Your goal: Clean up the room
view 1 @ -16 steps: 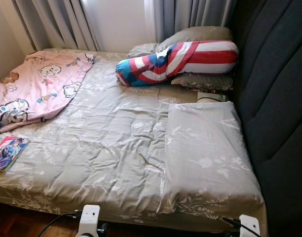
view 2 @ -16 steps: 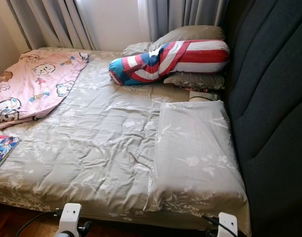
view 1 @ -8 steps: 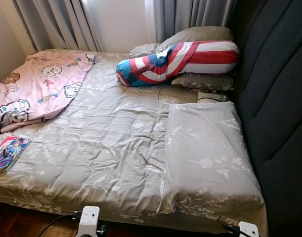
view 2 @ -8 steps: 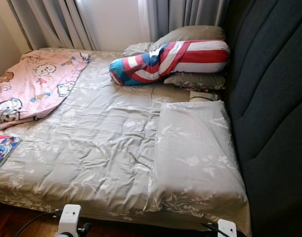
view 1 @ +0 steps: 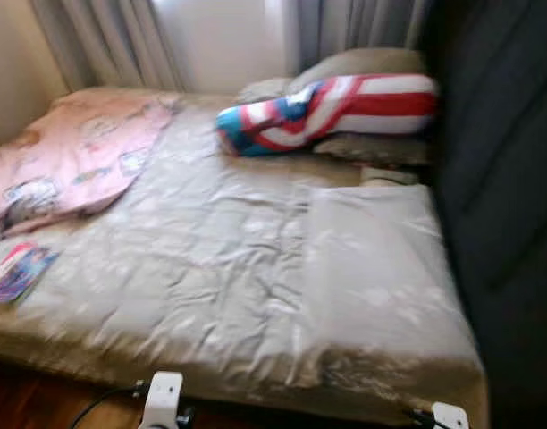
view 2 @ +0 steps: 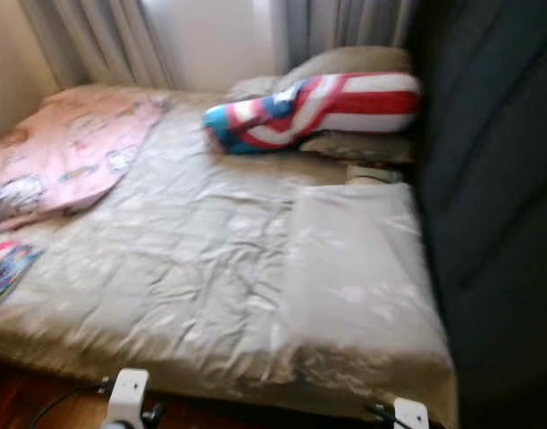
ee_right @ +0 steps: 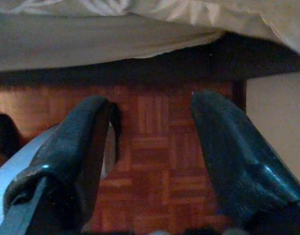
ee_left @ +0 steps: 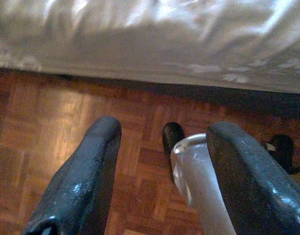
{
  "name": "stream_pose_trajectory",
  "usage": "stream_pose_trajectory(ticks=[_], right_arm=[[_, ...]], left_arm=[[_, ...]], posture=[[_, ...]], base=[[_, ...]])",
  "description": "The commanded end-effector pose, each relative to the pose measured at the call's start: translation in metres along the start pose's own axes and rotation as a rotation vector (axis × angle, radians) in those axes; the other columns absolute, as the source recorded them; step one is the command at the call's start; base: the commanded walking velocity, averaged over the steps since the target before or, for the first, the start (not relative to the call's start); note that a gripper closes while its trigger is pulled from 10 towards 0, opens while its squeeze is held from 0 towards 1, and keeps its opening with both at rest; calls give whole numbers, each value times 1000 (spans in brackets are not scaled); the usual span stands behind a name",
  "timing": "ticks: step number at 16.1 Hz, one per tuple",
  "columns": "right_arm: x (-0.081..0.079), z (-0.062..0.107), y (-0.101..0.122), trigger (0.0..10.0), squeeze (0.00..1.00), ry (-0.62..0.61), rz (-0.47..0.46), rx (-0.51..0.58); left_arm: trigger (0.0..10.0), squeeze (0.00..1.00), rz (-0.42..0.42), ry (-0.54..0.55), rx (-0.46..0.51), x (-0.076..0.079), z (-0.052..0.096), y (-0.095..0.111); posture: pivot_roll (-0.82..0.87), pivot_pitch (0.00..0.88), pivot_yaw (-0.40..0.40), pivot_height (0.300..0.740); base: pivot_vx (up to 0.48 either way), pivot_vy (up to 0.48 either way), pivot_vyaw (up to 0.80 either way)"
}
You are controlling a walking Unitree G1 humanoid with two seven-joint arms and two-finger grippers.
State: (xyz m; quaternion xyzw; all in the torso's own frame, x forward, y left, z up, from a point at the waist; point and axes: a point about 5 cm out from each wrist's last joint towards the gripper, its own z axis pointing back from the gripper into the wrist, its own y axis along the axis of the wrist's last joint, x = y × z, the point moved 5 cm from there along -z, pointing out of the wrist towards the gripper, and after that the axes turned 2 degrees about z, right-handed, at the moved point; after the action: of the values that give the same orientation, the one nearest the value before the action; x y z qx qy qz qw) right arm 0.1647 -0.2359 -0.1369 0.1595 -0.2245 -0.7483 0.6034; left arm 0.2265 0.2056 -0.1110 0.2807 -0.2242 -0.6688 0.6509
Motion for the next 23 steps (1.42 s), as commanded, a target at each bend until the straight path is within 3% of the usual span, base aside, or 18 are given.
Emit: stream_pose_trajectory(ticks=[1,11,23], right_arm=[[-7,-1,4,10000,0,14,-9,7],[-21,-3,4,10000,0,7,-58,-3],[-12,-3,8,10000,0,-11,-66,16]], left_arm=[[10000,0,4,25,-54,-9,4,-16],[10000,0,8,32,-58,-11,5,-19],[10000,0,14,29,-62,-10,5,-20]], posture=[[11,97,7,704],[17,113,11,704],[21,112,9,704]], base=[[0,480,569],[0,480,-80],[0,480,-109]])
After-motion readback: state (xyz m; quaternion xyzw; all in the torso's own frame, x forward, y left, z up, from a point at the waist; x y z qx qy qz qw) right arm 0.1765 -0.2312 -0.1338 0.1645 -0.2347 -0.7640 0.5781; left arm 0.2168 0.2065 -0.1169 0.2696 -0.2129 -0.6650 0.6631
